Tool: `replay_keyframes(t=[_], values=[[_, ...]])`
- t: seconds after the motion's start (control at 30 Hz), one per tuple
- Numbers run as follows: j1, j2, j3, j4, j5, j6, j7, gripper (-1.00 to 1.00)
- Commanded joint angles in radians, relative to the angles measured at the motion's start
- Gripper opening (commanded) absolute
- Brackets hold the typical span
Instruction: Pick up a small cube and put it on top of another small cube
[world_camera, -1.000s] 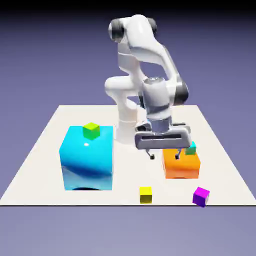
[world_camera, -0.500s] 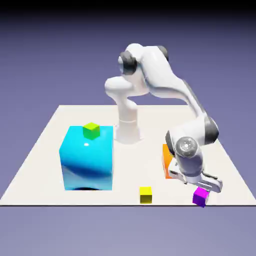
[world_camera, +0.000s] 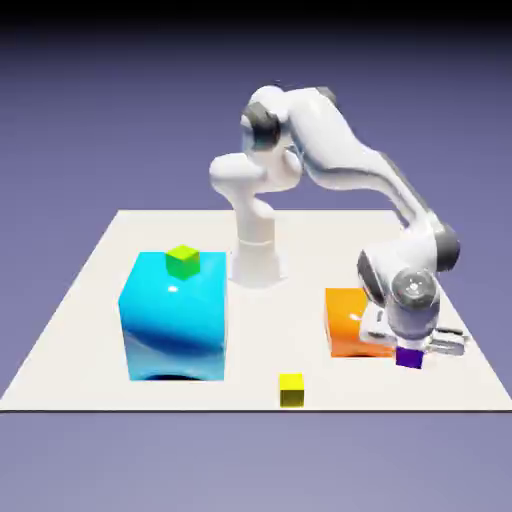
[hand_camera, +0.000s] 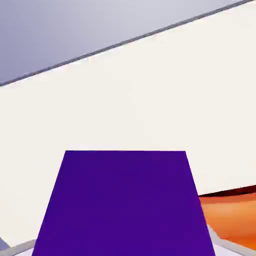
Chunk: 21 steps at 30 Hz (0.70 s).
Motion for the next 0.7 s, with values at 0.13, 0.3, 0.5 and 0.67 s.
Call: replay_keyframes(t=[0.13,0.3,0.5,0.67], values=[[-0.036,-0.157,0.179,-0.135,-0.183,-0.109,-0.217,-1.0],[-0.072,-0.314,0.359,-0.269,-0.364,-0.218,-0.435,-1.0],[-0.08,-0.295,0.348,-0.419,-0.401,-0.061,-0.422,-1.0],[-0.077,-0.307,0.356,-0.352,-0.387,-0.136,-0.431,1.0]])
